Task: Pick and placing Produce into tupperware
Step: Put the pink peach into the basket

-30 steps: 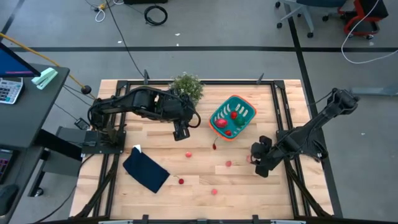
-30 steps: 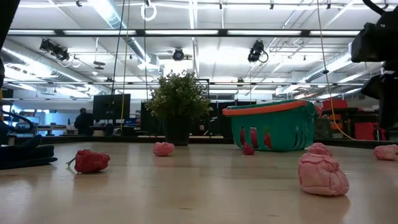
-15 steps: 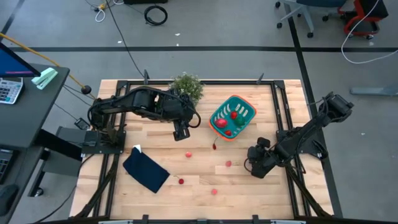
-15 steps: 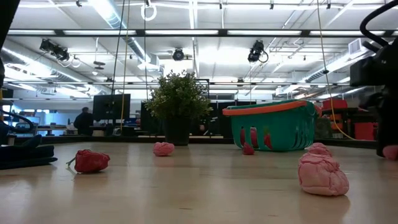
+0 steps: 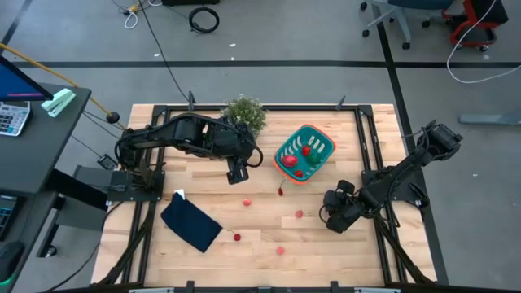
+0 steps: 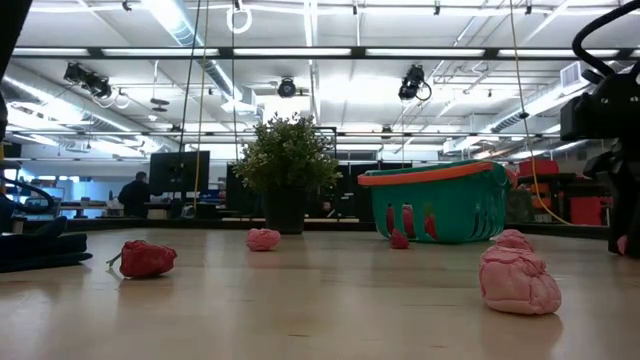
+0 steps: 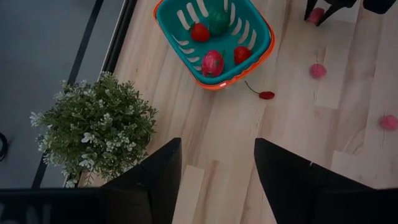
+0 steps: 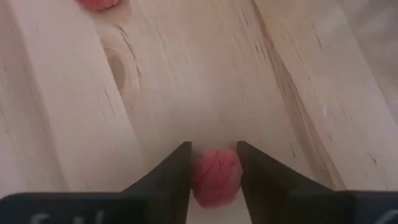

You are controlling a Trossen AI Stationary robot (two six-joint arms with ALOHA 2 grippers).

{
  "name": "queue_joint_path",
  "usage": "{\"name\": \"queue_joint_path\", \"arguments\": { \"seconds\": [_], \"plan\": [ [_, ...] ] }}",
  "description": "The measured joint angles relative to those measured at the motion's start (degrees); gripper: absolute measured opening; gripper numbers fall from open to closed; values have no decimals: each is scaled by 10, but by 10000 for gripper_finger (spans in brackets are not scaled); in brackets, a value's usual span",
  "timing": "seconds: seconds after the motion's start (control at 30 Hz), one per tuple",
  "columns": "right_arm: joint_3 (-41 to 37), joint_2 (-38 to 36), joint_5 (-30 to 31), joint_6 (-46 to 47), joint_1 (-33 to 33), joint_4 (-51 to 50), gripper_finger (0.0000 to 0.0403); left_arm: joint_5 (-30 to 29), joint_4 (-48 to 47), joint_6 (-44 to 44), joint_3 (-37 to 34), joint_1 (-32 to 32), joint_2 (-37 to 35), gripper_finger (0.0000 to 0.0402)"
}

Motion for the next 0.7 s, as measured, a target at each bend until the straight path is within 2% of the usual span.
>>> {"name": "queue_joint_path", "arguments": {
  "seconds": [0.3,0.4,0.5,0.63,0.7],
  "plan": [
    [41,-1,58,-24,-1,-2,82,0,0,0,0,0,0,202],
    [59,-4,102,-55,-1,-1,78,0,0,0,0,0,0,206],
    [82,-8,200,-99,-12,0,77,0,0,0,0,1,0,207],
    [115,-9,382,-164,-51,0,78,0,1,6,0,2,0,202],
    [132,-9,447,-192,-80,0,78,0,4,17,0,2,0,200]
  ]
}}
